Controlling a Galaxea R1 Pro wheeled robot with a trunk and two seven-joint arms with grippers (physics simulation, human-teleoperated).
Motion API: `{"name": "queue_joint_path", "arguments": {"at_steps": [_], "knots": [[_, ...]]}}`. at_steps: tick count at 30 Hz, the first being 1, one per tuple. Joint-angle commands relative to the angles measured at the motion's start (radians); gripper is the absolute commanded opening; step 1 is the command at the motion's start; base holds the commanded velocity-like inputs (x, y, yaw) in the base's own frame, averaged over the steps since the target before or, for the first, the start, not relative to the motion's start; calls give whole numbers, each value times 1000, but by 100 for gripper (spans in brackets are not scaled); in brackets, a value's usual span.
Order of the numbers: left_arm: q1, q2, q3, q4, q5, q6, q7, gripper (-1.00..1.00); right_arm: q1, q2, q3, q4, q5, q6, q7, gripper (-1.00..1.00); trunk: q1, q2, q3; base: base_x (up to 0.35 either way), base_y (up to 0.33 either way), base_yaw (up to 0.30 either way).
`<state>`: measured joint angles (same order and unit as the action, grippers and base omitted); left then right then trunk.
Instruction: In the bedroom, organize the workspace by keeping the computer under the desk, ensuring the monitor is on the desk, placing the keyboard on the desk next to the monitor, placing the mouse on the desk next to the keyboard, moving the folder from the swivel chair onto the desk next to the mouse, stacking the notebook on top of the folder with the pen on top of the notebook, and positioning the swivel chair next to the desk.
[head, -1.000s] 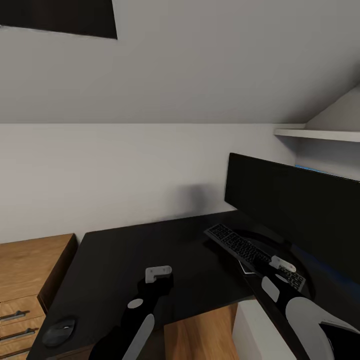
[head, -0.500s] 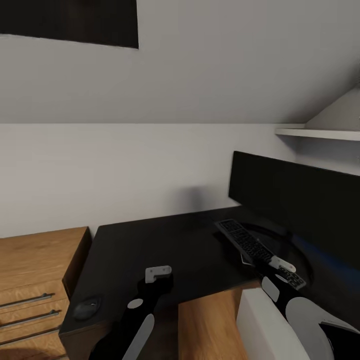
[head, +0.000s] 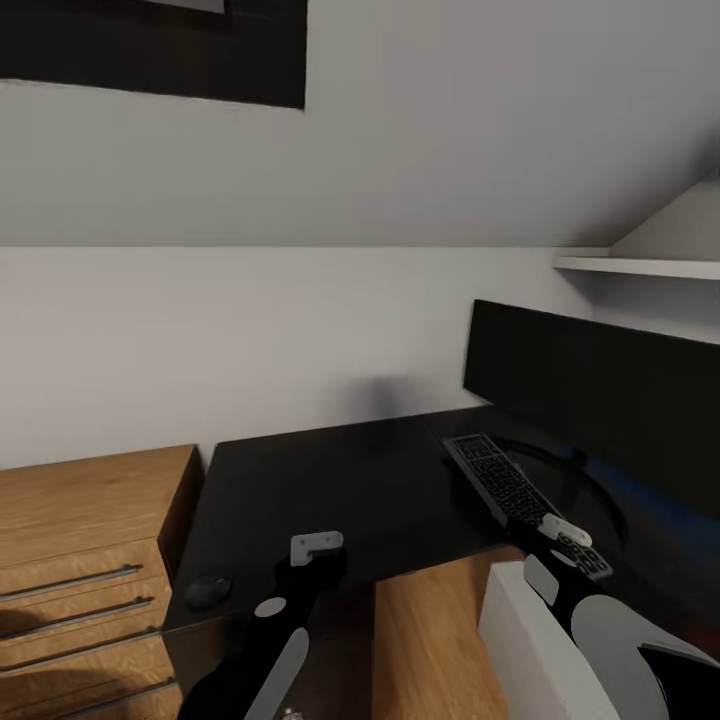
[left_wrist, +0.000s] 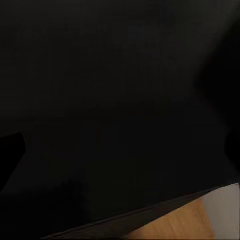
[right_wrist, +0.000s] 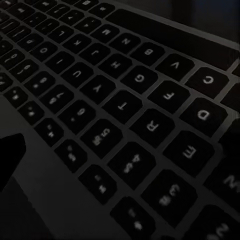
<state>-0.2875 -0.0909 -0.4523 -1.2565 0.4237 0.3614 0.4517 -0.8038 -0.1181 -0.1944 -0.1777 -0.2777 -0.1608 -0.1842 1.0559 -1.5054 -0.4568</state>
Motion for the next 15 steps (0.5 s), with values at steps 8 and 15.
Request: {"name": "queue_joint_path", "arguments": {"at_steps": [8, 15], "knots": [[-1, 0, -2, -1, 9, 2, 8, 100, 0, 0, -8, 3, -16, -5, -1, 100, 0, -1, -1, -97, 25, 0], [-1, 0, -2, 5, 8, 4, 8, 100, 0, 0, -8, 3, -15, -6, -1, 100, 0, -1, -1, -97, 66, 0]]}}
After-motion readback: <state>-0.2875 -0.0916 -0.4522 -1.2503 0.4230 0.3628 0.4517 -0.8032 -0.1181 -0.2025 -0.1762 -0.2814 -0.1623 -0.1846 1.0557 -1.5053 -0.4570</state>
